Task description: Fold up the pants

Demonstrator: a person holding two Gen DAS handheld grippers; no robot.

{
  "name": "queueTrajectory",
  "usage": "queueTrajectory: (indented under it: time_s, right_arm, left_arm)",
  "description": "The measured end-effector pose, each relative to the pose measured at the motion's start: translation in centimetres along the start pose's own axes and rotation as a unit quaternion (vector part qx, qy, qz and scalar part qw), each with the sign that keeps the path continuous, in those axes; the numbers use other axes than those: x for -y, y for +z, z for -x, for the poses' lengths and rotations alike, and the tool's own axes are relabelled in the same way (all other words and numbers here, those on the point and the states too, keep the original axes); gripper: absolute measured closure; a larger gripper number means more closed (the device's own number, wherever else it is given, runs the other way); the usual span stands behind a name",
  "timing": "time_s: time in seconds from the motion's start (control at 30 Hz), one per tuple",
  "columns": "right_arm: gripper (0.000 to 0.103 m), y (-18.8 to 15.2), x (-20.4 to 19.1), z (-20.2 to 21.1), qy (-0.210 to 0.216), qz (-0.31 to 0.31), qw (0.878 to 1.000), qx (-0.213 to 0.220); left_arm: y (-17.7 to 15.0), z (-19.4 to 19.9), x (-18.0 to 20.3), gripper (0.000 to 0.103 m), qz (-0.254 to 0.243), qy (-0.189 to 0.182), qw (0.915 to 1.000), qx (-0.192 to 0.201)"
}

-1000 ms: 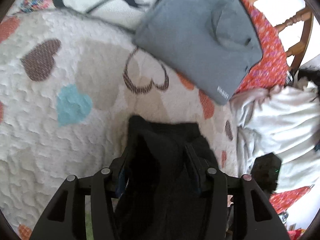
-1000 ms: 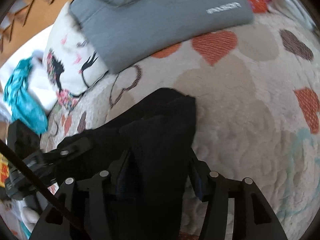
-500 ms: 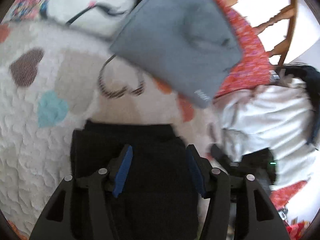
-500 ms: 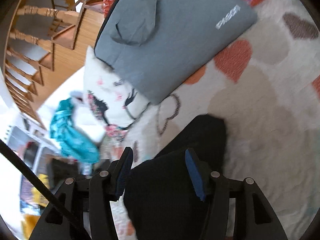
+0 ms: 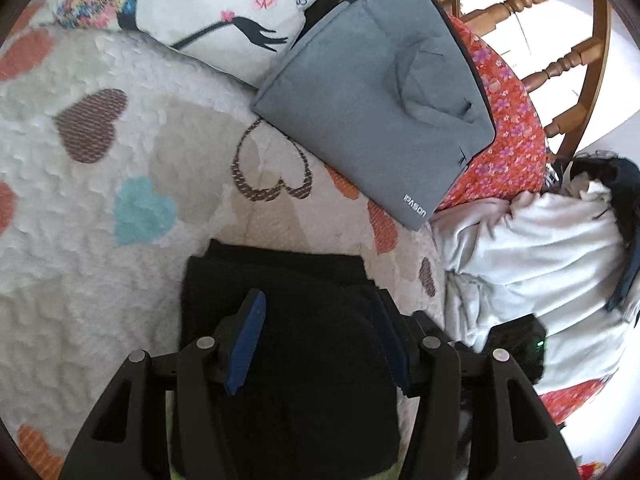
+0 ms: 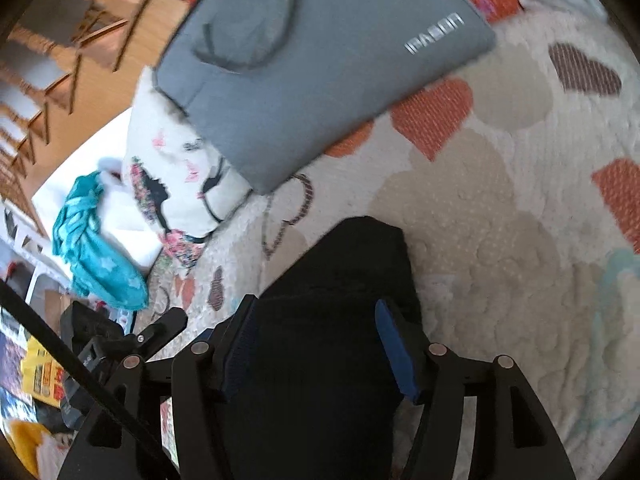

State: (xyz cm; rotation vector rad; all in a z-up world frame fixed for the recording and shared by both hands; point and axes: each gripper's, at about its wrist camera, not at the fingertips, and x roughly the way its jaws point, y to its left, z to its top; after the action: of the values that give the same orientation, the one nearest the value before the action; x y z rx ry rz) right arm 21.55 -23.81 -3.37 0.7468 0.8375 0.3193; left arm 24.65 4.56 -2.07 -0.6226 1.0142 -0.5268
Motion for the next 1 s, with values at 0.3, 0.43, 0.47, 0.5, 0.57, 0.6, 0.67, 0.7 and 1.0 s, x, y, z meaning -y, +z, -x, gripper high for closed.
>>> queueTrajectory:
  time_s: [0.3, 0.43, 0.47, 0.5, 0.57, 0.6, 0.67, 0.7, 1.0]
  right_arm:
    - [0.037, -3.2, -1.5, 2.8, 0.044, 0.002, 0.998, -0.046]
    - [0.037, -5.7, -1.4, 3.7, 0.057, -0.006, 0.996, -0.075]
    - [0.036, -6.2, -1.3, 3.8, 0.058, -0.008, 0.995, -0.079]
    - [0.036, -6.6, -1.2, 3.9, 0.057, -0.009, 0.995, -0.081]
    - [0.036, -7.2, -1.0, 3.6, 0.045, -0.003, 0.995, -0.085]
    - [0.036, -7.3, -0.8, 3.5, 0.042, -0.003, 0.995, -0.087]
    - [0.036, -7.6, -0.2, 3.2, 0.037, -0.011, 0.995, -0.092]
    - [0.036, -7.7, 0.1, 3.0, 0.037, -0.017, 0.995, -0.094]
    - [0.036, -6.6, -0.9, 4.1, 0.018, -0.001, 0.997, -0.071]
  left_arm:
    - [-3.9, 2.5, -1.4, 0.049, -0.009, 0.021, 0.9992, -0.034]
    - [-5.0, 2.4, -1.7, 0.049, -0.020, 0.038, 0.9982, -0.043]
    - [-5.1, 2.2, -1.7, 0.049, -0.021, 0.043, 0.9979, -0.045]
    - [-5.2, 1.9, -1.9, 0.049, -0.022, 0.050, 0.9974, -0.048]
    - [-5.5, 1.2, -2.2, 0.049, -0.022, 0.061, 0.9964, -0.054]
    - [-5.5, 0.9, -2.2, 0.049, -0.022, 0.064, 0.9961, -0.056]
    - [-5.6, 0.7, -2.0, 0.049, -0.028, 0.073, 0.9953, -0.057]
    - [-5.6, 0.6, -1.8, 0.049, -0.033, 0.078, 0.9948, -0.057]
    - [-5.6, 2.7, 0.3, 0.048, -0.081, 0.100, 0.9915, -0.021]
